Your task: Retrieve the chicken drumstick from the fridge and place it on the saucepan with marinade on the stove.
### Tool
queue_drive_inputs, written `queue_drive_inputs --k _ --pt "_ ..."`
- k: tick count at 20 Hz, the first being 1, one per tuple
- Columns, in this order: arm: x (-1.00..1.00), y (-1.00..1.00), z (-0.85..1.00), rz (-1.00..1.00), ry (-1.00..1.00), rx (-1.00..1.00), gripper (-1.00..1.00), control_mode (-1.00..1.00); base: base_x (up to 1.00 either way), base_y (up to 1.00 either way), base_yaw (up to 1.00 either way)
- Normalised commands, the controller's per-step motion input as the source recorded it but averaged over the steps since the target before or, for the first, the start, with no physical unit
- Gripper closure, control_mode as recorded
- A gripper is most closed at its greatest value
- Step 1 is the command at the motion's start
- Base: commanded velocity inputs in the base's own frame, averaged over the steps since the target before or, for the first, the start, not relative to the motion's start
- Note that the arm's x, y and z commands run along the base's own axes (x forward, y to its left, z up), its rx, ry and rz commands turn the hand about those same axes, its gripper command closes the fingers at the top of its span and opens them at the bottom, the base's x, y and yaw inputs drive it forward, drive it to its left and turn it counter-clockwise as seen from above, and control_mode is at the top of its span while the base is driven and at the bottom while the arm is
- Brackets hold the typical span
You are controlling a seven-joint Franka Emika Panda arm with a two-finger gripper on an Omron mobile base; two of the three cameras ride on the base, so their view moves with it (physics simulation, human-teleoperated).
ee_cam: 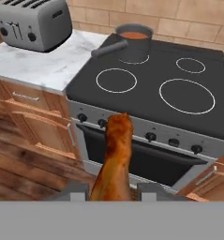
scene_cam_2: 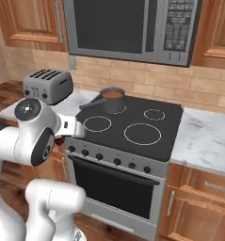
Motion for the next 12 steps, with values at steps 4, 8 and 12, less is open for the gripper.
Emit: queue_drive_inputs --k 4,8,12 --pt "0.0 0.0 0.0 0.0 0.0 0.0 1.0 1.0 1.0 0.92 -0.25" --pt "0.0 0.0 0.0 0.0 0.0 0.0 1.0 1.0 1.0 0.38 -0.39" --pt "0.0 0.0 0.0 0.0 0.0 0.0 1.0 1.0 0.64 -0.14 -0.42"
